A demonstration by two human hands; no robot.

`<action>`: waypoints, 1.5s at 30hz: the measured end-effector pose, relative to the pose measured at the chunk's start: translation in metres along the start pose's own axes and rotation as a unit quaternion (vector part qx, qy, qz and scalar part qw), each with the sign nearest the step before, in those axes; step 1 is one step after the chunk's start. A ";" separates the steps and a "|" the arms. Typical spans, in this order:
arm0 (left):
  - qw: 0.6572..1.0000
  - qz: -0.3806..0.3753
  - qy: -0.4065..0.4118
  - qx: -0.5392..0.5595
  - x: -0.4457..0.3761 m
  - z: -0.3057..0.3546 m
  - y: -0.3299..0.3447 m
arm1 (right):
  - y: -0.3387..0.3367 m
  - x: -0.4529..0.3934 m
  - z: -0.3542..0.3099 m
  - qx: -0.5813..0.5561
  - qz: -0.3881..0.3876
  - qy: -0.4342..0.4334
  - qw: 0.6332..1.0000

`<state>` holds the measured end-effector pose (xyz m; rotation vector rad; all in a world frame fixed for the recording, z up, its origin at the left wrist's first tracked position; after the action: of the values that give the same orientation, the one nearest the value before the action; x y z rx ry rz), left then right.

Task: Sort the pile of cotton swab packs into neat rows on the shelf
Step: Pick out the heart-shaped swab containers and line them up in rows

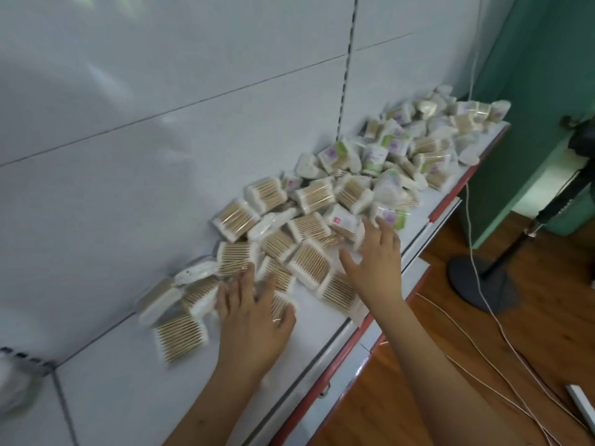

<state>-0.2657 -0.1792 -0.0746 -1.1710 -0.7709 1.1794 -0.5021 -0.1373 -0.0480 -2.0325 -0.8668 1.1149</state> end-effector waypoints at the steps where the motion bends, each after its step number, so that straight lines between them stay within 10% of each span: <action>1: 1.000 -0.003 0.000 -0.002 -0.002 -0.001 0.002 | -0.002 -0.009 0.008 0.022 0.008 0.000 1.000; 20: 0.962 0.011 0.025 0.271 0.009 0.017 -0.033 | -0.023 -0.021 0.032 -0.222 0.087 0.076 0.968; 29: 0.858 -0.070 -0.022 0.509 -0.022 0.073 -0.048 | -0.017 0.004 -0.062 -0.532 -0.201 0.029 0.822; 34: 0.820 -0.080 -0.131 0.552 -0.019 0.052 -0.036 | -0.039 -0.045 -0.003 -0.240 -0.026 -0.022 0.970; 37: 0.817 -0.079 -0.133 0.555 -0.012 0.043 -0.030 | -0.044 -0.082 0.056 -0.149 0.101 0.047 0.983; 45: 0.830 -0.077 -0.103 0.543 -0.014 0.037 -0.017 | -0.011 -0.134 0.109 -0.167 -0.027 0.181 0.969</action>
<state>-0.2985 -0.1815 -0.0472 -0.0257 -0.2192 1.3170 -0.6561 -0.2130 -0.0261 -2.3708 -0.9575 0.5648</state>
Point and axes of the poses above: each hand's wrist, its own x-axis away from the middle knuckle, its own y-axis out of the palm, z = x × y, the point moved 5 cm from there along -x, towards the middle knuckle, and after that the axes turned 14 degrees about -y, right-handed, at the moved point
